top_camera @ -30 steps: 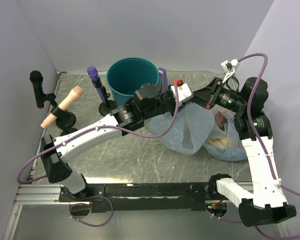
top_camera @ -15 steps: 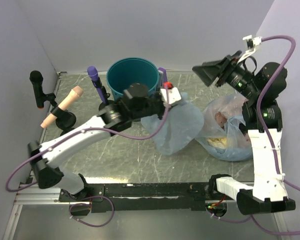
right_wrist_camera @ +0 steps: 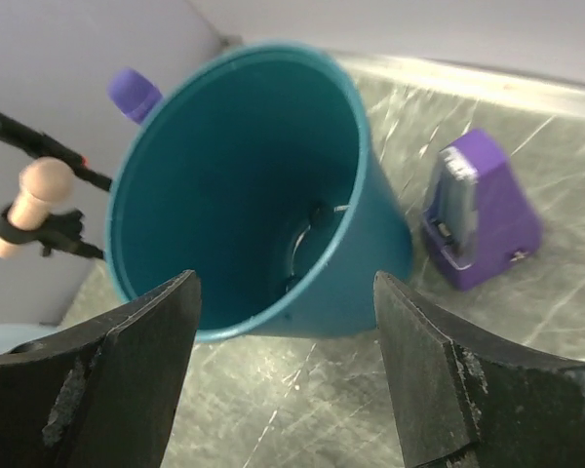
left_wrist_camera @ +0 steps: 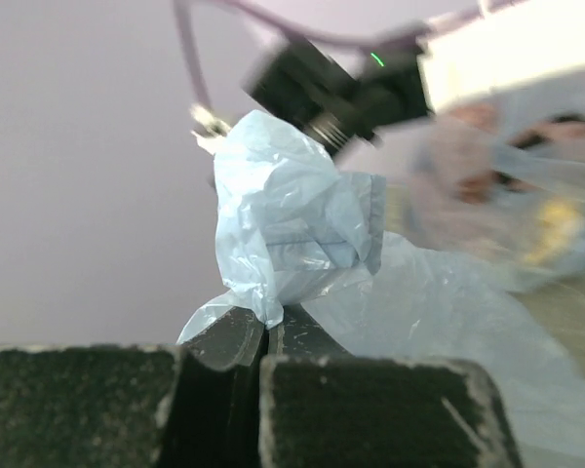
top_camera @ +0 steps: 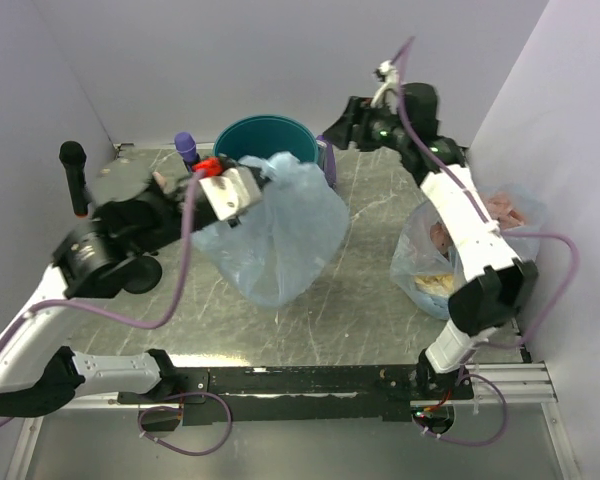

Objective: Put the trash bags into the trash bin

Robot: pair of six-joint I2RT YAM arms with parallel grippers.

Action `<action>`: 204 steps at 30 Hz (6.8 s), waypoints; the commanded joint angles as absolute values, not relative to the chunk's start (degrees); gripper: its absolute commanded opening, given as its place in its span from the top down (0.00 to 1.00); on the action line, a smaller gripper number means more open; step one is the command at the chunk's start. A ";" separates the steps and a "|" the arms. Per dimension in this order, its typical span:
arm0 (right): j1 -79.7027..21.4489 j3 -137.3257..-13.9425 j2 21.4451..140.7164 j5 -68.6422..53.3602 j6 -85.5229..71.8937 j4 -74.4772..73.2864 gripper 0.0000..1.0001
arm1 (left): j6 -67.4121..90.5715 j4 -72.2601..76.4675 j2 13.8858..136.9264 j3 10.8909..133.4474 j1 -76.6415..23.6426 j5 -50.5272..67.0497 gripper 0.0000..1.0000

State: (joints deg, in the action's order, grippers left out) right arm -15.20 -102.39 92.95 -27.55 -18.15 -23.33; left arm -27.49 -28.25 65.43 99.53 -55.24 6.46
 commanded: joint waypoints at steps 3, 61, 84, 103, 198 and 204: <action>-19.16 -111.00 99.75 -25.75 -17.22 -24.87 0.21 | -42.16 -23.59 64.95 103.98 -55.02 -11.66 0.99; -26.10 -108.46 104.07 -13.18 -14.41 -29.00 0.56 | -29.18 20.92 83.67 119.09 -49.22 -31.73 0.99; -24.79 -92.30 80.70 -15.38 -12.56 -40.08 1.00 | 4.46 0.71 77.43 113.38 -49.31 -5.20 0.99; -12.93 -77.69 69.17 -26.45 -16.26 -36.91 0.66 | 26.72 -7.64 76.74 102.24 -45.80 4.49 0.99; -23.29 -74.53 63.64 -35.86 21.70 -33.13 0.46 | 20.64 1.21 80.67 84.02 -30.67 15.90 0.99; -23.29 -74.88 59.68 -35.07 24.08 -36.65 0.46 | 18.38 0.09 83.94 86.49 -30.67 18.02 0.99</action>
